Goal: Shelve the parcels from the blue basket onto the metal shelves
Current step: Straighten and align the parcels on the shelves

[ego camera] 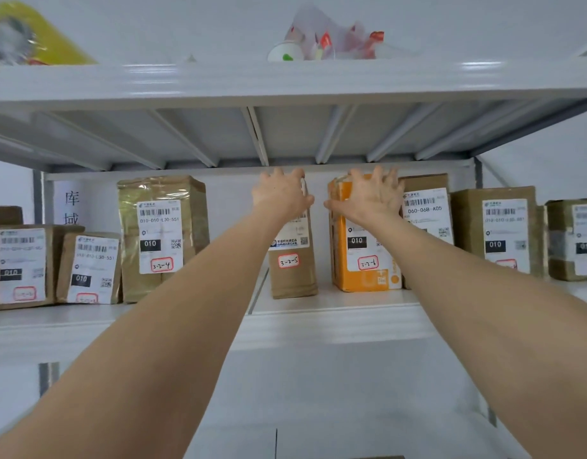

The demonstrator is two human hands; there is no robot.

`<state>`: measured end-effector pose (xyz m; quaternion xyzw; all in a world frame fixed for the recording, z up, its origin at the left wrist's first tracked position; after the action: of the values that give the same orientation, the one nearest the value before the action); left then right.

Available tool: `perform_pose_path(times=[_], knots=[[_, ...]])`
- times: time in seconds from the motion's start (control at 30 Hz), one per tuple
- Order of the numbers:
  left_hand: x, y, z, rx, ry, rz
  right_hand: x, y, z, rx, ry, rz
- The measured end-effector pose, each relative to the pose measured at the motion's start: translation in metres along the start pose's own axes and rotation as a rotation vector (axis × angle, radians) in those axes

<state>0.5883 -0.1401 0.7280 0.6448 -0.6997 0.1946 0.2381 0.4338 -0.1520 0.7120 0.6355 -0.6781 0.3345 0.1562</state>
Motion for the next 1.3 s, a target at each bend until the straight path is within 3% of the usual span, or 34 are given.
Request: perform_pose_path(times=[0.17, 0.4, 0.63, 0.9, 1.1, 1.3], knots=[[-0.001, 0.004, -0.005, 0.012, -0.008, -0.018, 0.004, -0.006, -0.004, -0.037, 0.023, -0.048], [-0.001, -0.024, -0.009, 0.028, -0.019, -0.047, 0.006, -0.01, -0.003, 0.114, 0.024, -0.062], [-0.007, -0.059, -0.015, 0.115, -0.021, -0.066, -0.001, -0.057, 0.008, 0.167, 0.015, -0.075], [-0.001, -0.09, -0.011, -0.011, -0.038, -0.075, -0.01, -0.107, 0.021, 0.209, -0.005, -0.115], [0.0, -0.1, -0.01, -0.024, -0.058, -0.053, -0.014, -0.114, 0.019, 0.221, -0.008, -0.138], [-0.007, -0.099, -0.012, 0.055, -0.047, -0.028, -0.018, -0.106, 0.025, 0.388, -0.049, -0.076]])
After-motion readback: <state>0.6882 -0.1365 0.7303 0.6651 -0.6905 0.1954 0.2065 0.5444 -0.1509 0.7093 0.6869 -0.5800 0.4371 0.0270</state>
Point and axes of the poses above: each hand's wrist, its own x-axis towards the middle knuckle, its own z-axis out of the palm, y = z × x, the point moved 2 cm from there along x, towards the middle knuckle, and after that the axes turned 12 degrees about -y, right-handed, at the moved point
